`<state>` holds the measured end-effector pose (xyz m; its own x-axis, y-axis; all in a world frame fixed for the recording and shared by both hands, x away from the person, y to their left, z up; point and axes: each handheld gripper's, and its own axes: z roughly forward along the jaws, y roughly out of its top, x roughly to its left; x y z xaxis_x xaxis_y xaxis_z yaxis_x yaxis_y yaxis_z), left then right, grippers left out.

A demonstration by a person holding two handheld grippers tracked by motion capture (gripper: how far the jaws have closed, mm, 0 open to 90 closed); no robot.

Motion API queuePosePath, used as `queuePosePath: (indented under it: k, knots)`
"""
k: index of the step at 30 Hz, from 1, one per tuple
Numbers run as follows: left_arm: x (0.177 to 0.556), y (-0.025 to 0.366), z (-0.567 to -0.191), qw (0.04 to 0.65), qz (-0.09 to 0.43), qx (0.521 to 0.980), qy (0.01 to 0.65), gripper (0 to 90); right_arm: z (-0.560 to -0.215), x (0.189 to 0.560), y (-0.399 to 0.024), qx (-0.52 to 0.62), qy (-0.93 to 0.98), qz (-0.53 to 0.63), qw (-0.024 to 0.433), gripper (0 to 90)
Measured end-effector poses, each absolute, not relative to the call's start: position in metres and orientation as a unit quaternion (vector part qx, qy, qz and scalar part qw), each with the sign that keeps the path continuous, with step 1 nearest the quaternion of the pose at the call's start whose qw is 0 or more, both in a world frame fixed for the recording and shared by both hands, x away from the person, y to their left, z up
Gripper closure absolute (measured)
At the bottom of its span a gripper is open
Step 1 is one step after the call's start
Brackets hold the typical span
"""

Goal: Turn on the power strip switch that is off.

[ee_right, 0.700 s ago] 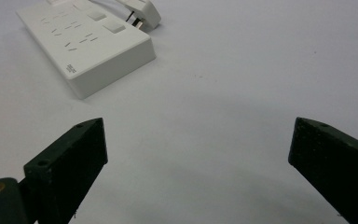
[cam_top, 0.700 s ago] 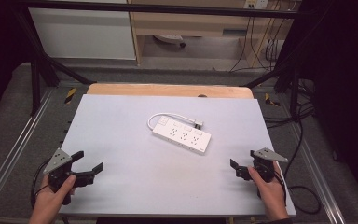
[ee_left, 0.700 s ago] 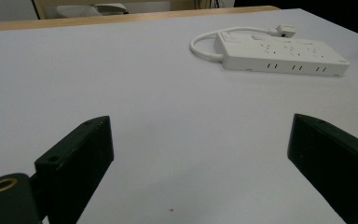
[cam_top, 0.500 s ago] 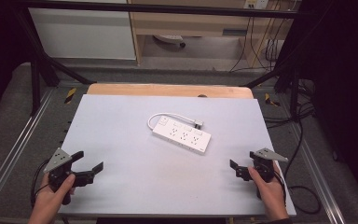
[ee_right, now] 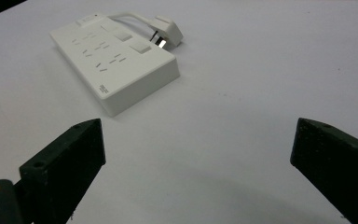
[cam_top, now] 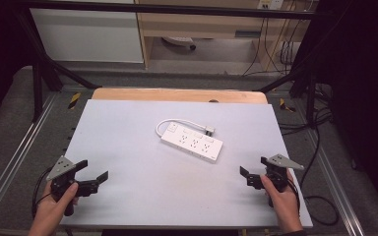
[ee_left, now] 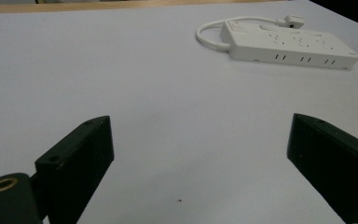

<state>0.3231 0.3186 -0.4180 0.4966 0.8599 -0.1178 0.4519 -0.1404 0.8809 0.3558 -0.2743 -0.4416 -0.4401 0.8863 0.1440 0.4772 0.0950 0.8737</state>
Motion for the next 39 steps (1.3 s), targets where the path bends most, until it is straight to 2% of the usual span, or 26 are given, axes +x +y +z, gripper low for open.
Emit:
queuePosePath:
  k: [19,39]
  knots:
    - [0.323,0.317,-0.42,0.468,0.217,0.729,0.449,7.1,-0.415,0.373,-0.248,0.463,0.693,0.505,0.224,3.7]
    - [0.323,0.317,-0.421,0.46,0.22,0.735,0.446,7.0,-0.39,0.405,-0.21,0.44,0.721,0.486,0.226,4.5]
